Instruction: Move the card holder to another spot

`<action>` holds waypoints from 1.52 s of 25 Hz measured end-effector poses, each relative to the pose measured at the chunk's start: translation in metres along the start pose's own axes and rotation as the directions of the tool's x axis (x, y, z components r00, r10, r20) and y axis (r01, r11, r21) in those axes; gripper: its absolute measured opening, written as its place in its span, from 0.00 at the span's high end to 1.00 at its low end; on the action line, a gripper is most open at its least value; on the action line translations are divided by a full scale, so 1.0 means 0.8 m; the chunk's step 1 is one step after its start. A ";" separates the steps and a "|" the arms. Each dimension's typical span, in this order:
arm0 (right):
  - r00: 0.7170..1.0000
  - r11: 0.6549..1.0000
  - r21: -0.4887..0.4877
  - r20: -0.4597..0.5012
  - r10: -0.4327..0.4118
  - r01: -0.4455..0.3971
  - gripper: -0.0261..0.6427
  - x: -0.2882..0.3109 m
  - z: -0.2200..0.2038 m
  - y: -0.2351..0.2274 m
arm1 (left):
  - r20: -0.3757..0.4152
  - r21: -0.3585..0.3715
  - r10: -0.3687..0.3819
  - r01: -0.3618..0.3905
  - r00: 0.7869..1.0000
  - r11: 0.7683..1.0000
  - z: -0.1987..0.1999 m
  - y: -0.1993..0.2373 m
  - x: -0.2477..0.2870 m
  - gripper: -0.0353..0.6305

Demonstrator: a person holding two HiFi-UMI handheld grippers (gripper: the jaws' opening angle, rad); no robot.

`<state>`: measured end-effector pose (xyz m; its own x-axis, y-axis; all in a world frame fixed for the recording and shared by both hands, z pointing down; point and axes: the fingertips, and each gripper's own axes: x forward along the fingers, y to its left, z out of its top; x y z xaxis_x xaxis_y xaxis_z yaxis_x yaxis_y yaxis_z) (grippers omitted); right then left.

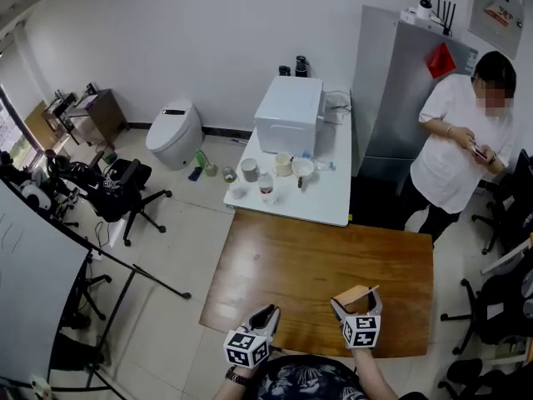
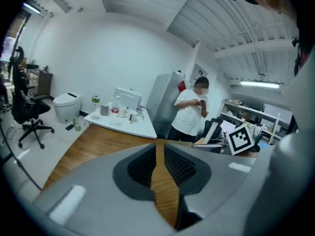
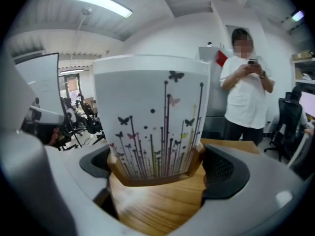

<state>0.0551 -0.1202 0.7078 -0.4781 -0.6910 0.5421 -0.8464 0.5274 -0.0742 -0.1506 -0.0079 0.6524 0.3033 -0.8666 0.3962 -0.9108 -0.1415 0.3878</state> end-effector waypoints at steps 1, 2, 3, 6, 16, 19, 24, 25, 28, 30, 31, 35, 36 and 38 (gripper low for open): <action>0.999 0.999 -0.017 0.000 0.042 -0.042 0.16 0.024 -0.008 0.024 | 0.005 -0.013 0.037 -0.037 0.999 0.999 -0.003 0.012 -0.016 0.87; 0.997 0.996 -0.035 -0.002 0.079 -0.079 0.16 0.048 -0.019 0.047 | 0.009 -0.027 0.073 -0.073 0.997 0.997 -0.008 0.023 -0.032 0.87; 0.994 0.992 -0.055 -0.010 0.112 -0.113 0.16 0.073 -0.032 0.069 | 0.012 -0.041 0.108 -0.107 0.994 0.993 -0.013 0.033 -0.047 0.87; 0.978 0.973 -0.117 -0.082 0.192 -0.201 0.16 0.144 -0.072 0.127 | 0.009 -0.087 0.202 -0.200 0.979 0.976 -0.028 0.057 -0.085 0.87; 0.939 0.938 -0.196 -0.250 0.234 -0.286 0.16 0.288 -0.145 0.244 | -0.049 -0.140 0.330 -0.334 0.943 0.932 -0.057 0.104 -0.163 0.87; 0.953 0.941 -0.230 -0.231 0.196 -0.250 0.16 0.319 -0.139 0.259 | -0.060 -0.116 0.348 -0.353 0.935 0.928 -0.063 0.127 -0.177 0.87; 0.950 0.937 -0.250 -0.254 0.181 -0.245 0.15 0.338 -0.139 0.266 | -0.064 -0.144 0.305 -0.311 0.950 0.939 -0.046 0.123 -0.166 0.87; 0.944 0.934 -0.244 -0.268 0.194 -0.262 0.15 0.337 -0.140 0.268 | -0.069 -0.135 0.291 -0.298 0.954 0.945 -0.045 0.122 -0.161 0.87; 0.928 0.930 -0.200 -0.280 0.246 -0.307 0.10 0.322 -0.141 0.271 | -0.083 -0.097 0.238 -0.246 0.968 0.964 -0.053 0.123 -0.140 0.87; 0.933 0.942 -0.158 -0.261 0.249 -0.296 0.10 0.295 -0.143 0.256 | -0.089 -0.089 0.192 -0.200 0.977 0.976 -0.058 0.117 -0.123 0.87; 0.938 0.951 -0.134 -0.251 0.239 -0.278 0.10 0.275 -0.145 0.243 | -0.094 -0.089 0.165 -0.173 0.982 0.981 -0.059 0.112 -0.112 0.87; 0.958 0.979 -0.026 -0.215 0.191 -0.201 0.14 0.179 -0.165 0.183 | -0.123 -0.076 0.055 -0.065 0.991 0.995 -0.057 0.093 -0.069 0.87; 0.965 0.985 0.000 -0.200 0.170 -0.173 0.19 0.154 -0.168 0.164 | -0.131 -0.066 0.030 -0.039 0.991 0.997 -0.057 0.089 -0.057 0.87; 0.981 0.992 0.055 -0.157 0.118 -0.110 0.27 0.101 -0.163 0.120 | -0.152 -0.041 -0.024 0.018 0.988 0.999 -0.057 0.079 -0.031 0.87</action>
<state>-0.0343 -0.0607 0.8534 -0.5316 -0.5383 0.6539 -0.8001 0.5724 -0.1793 -0.2029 0.0260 0.7049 0.3645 -0.7799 0.5088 -0.8929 -0.1377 0.4287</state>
